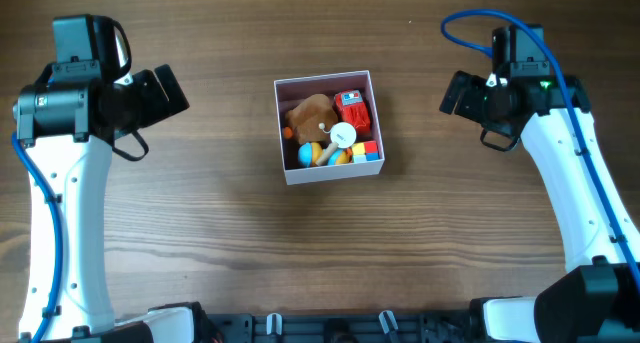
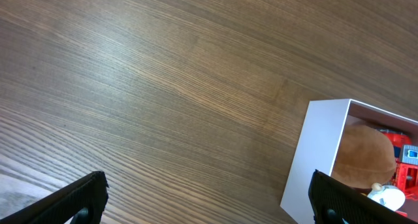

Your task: Pack container

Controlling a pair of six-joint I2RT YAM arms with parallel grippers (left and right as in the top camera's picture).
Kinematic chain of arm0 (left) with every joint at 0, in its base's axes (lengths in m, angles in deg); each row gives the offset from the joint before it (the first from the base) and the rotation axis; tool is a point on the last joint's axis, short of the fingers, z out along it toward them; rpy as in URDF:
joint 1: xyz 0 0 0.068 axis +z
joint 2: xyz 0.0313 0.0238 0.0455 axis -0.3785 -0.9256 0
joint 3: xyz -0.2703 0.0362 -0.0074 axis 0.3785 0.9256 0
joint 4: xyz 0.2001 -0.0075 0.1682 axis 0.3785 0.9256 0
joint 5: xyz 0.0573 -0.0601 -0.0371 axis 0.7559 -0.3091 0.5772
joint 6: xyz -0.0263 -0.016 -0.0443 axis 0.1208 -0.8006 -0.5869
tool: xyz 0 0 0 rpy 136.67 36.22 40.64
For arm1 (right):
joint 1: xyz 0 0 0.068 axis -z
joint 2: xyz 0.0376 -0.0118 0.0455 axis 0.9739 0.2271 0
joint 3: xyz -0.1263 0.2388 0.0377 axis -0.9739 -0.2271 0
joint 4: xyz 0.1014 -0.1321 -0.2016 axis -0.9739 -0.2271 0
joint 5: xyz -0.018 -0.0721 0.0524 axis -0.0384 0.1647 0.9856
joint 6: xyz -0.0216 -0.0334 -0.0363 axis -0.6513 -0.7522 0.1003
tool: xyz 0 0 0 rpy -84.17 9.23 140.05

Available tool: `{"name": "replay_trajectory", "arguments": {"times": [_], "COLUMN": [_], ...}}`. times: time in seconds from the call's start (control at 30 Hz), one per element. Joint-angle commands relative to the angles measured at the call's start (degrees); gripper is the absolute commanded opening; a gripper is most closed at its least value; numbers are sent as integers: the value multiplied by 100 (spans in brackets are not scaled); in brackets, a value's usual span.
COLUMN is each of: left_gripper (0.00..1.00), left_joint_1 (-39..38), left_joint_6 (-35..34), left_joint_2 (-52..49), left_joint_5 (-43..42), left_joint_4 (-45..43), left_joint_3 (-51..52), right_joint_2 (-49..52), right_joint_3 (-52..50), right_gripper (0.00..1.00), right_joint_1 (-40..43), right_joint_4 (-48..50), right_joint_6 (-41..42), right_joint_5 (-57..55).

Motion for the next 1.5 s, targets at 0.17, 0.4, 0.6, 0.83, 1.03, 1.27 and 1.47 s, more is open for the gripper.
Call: {"name": "replay_trajectory", "arguments": {"times": [0.17,0.4,0.6,0.83,1.03,1.27,1.47], "left_gripper": [100,100,100,100,100,100,100], "left_joint_1": [24,24,24,24,24,24,24], "left_joint_6": [-57,-57,-57,-57,-57,-57,-57], "left_joint_2": [50,50,50,50,50,50,50], "left_joint_5": [-72,-72,-72,-72,-72,-72,-72], "left_joint_4": [15,15,15,15,15,15,15], "left_joint_3": [-85,-85,-85,-85,-85,-85,-85], "right_joint_2": [-57,-855,-2065,-3528,-4767,-6194,-7276], "right_joint_3": [-24,-26,-26,-173,-1145,-3040,-4430], "right_gripper": [100,100,100,100,100,100,100], "right_joint_1": [11,11,11,13,55,542,898], "right_joint_4": [57,-13,136,210,463,1025,1484], "right_joint_6": [2,-2,-7,-417,-597,-570,-573], "right_joint_5": [-352,-404,-831,-1126,-1150,-826,-581]}}
